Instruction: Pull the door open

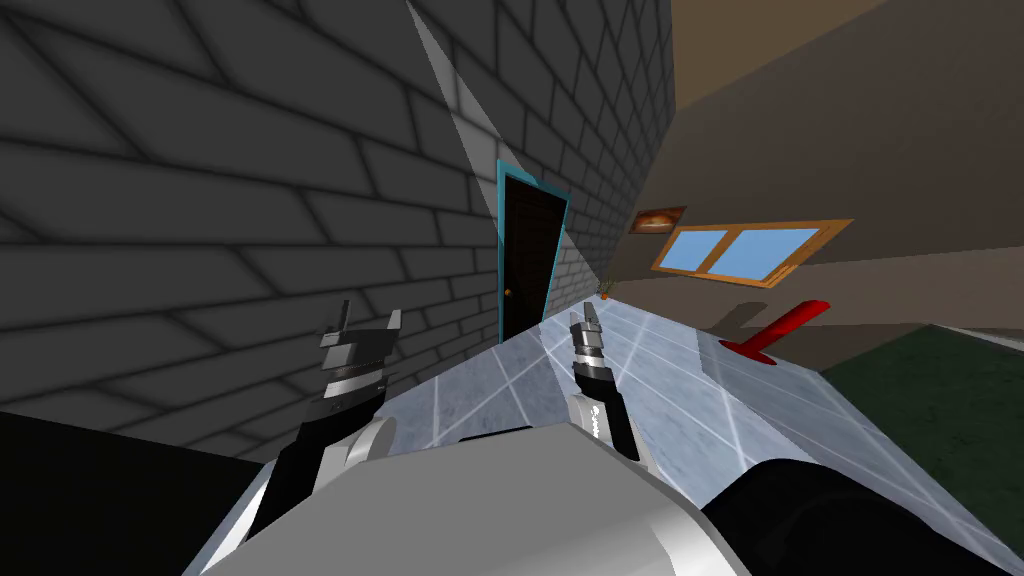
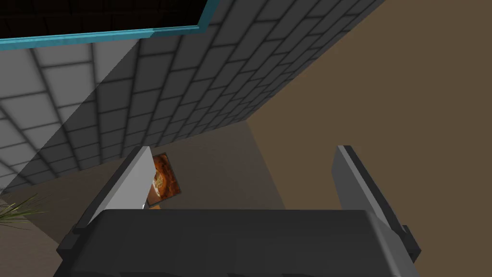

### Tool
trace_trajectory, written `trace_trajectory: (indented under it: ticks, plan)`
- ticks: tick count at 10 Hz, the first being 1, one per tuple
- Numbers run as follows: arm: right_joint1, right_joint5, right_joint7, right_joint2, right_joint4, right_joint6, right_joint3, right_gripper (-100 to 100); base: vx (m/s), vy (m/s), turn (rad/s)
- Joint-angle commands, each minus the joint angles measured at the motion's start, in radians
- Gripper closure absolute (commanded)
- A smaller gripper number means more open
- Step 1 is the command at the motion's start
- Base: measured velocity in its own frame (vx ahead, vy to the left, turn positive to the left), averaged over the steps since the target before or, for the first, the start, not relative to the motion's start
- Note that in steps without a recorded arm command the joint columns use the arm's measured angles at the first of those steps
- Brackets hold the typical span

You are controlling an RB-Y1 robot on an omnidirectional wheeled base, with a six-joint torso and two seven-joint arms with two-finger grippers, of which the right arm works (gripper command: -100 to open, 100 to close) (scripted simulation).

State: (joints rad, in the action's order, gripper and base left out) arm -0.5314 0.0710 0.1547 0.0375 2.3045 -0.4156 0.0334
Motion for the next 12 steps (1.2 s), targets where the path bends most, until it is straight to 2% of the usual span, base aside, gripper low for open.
trace_trajectory:
  ticks: [1, 12]
  plan:
    - [0.002, 0.011, 0.035, -0.013, -0.029, -0.01, 0.006, -100, 0.039, -0.016, 0.211]
    - [0.014, 0.073, 0.23, -0.064, -0.191, -0.067, 0.036, -100, 0.059, -0.037, 0.168]
